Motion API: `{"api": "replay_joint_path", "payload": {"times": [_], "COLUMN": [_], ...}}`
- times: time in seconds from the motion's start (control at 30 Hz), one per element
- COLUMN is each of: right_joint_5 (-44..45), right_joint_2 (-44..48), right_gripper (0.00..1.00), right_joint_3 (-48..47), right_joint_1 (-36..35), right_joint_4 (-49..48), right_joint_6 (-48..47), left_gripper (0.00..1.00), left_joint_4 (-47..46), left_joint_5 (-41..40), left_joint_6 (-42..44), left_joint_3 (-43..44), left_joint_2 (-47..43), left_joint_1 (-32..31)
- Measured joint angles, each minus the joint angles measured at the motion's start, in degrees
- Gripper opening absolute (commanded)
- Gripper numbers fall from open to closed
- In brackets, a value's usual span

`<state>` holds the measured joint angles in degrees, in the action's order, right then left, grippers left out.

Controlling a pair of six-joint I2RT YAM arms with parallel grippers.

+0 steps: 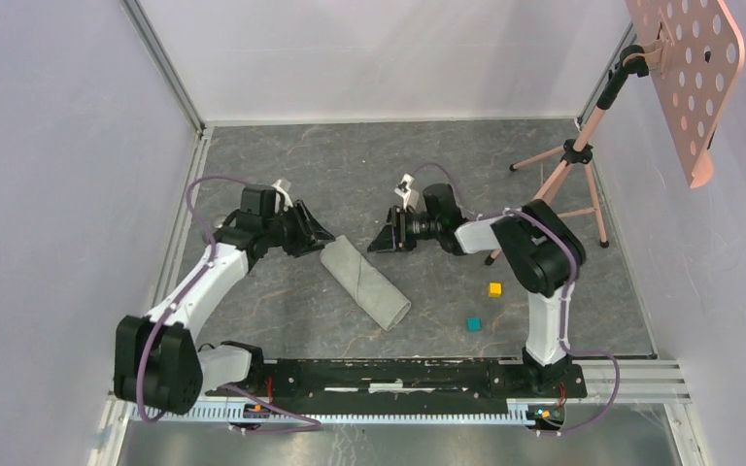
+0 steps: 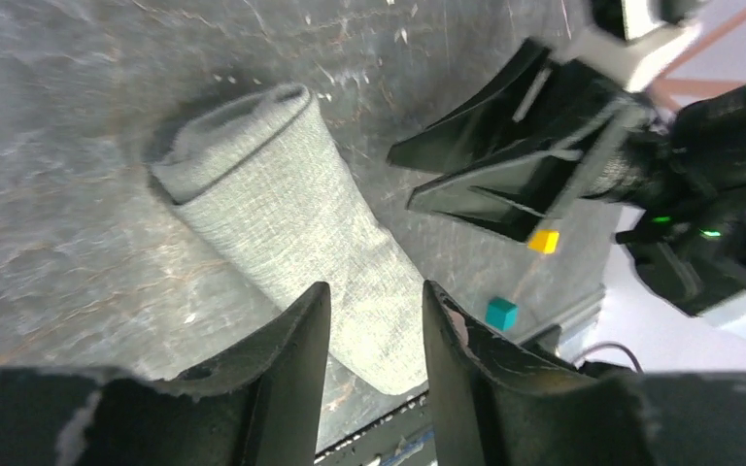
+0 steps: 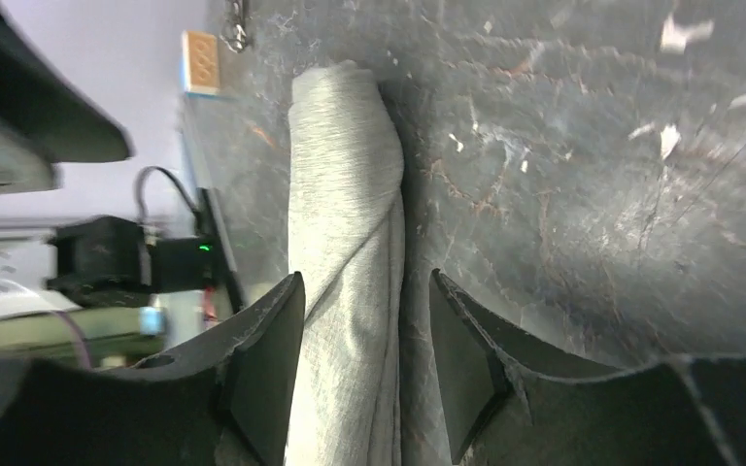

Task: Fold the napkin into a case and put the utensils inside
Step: Turn over the smaller rectangle-folded napkin at the center of the board, then move the smaller rectangle folded napkin to the center of the board.

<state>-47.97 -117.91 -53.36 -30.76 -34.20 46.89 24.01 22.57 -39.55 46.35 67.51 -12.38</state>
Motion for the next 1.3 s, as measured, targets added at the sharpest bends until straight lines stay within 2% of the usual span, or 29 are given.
{"api": "replay_joint_path", "payload": {"times": [0.1, 0.2, 0.3, 0.47, 0.63, 0.77, 0.83, 0.9, 1.07, 1.3], "right_joint_5": [5.5, 10.4, 12.3, 14.9, 19.2, 21.3, 21.7, 22.5, 24.6, 25.7], "right_joint_2": [8.2, 16.6, 21.4, 28.4, 32.9, 31.3, 31.0, 31.7, 35.9, 38.6], "right_gripper": [0.53, 0.39, 0.24, 0.16, 0.17, 0.19, 0.23, 0.28, 0.43, 0.48], "right_joint_3": [-2.6, -3.2, -2.8, 5.8, 16.4, 17.8, 17.6, 17.6, 16.7, 15.4], "right_joint_1": [-0.4, -3.5, -8.5, -15.5, -15.7, -15.6, -15.8, -16.1, -16.4, -20.4], "right_joint_4": [14.7, 25.4, 31.2, 36.0, 35.4, 32.4, 31.6, 31.7, 35.8, 37.9], "right_joint_6": [-12.3, -22.2, -28.0, -33.1, -35.6, -36.3, -36.3, -36.3, -37.4, -37.0], "left_gripper": [0.39, 0.32, 0.29, 0.25, 0.22, 0.22, 0.23, 0.28, 0.49, 0.63], "left_joint_4": [-5.7, -11.3, -16.0, -19.8, -21.6, -22.6, -22.6, -21.8, -17.3, -9.8], "left_joint_5": [3.3, 4.5, 4.4, 0.7, -4.4, -4.5, -4.6, -4.8, -6.3, -8.9], "left_joint_6": [-2.9, -4.9, -6.1, -6.7, -6.6, -6.6, -6.4, -5.6, -3.9, -2.0], "left_joint_3": [-2.2, -2.5, -2.9, -3.0, -3.0, -0.7, 0.5, 1.2, 2.2, 4.0], "left_joint_2": [4.0, 9.1, 13.3, 18.1, 24.4, 28.3, 29.3, 29.3, 26.0, 15.5], "left_joint_1": [-0.8, -2.5, -3.4, -3.5, -3.5, -3.5, -3.6, -3.7, -3.9, -3.9]}}
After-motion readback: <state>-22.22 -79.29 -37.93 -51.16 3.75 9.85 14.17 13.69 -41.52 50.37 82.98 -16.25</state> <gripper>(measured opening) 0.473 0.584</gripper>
